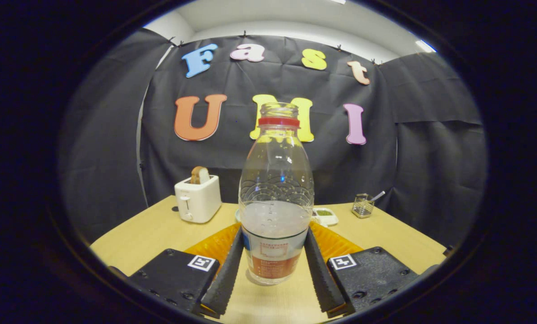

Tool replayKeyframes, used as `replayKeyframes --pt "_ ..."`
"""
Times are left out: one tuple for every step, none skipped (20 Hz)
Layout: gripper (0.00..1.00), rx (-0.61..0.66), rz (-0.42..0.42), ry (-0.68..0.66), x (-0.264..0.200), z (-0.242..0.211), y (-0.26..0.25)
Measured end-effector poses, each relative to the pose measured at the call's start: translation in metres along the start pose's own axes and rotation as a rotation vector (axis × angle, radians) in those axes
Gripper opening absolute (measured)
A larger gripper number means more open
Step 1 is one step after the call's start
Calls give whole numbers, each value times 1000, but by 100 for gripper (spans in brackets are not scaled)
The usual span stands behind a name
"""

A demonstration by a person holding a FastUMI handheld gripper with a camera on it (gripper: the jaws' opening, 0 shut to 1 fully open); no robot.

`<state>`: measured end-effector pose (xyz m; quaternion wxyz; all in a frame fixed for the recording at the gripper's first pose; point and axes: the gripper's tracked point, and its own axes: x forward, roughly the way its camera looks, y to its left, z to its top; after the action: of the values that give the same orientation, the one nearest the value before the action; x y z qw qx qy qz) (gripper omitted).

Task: Take the bottle from table, then pour the juice into the cup, finally place the bottle on the coaster

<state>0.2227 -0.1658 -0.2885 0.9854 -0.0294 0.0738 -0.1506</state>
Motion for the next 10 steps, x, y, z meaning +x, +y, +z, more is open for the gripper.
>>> replayKeyframes --pt "78 15 0 8 10 -6 -2" --pt "78 26 -6 14 20 -13 -6" --pt "78 31 -6 22 29 -20 -7" --pt "78 32 -2 39 39 -30 -7" --pt "78 30 2 55 46 -39 -6" --pt "78 25 1 68 54 -48 -6" --pt "79 22 4 81 60 -56 -3" --pt "79 21 12 91 67 -63 0" --pt "79 17 25 95 71 -70 5" --pt "79 10 41 98 75 -76 10"
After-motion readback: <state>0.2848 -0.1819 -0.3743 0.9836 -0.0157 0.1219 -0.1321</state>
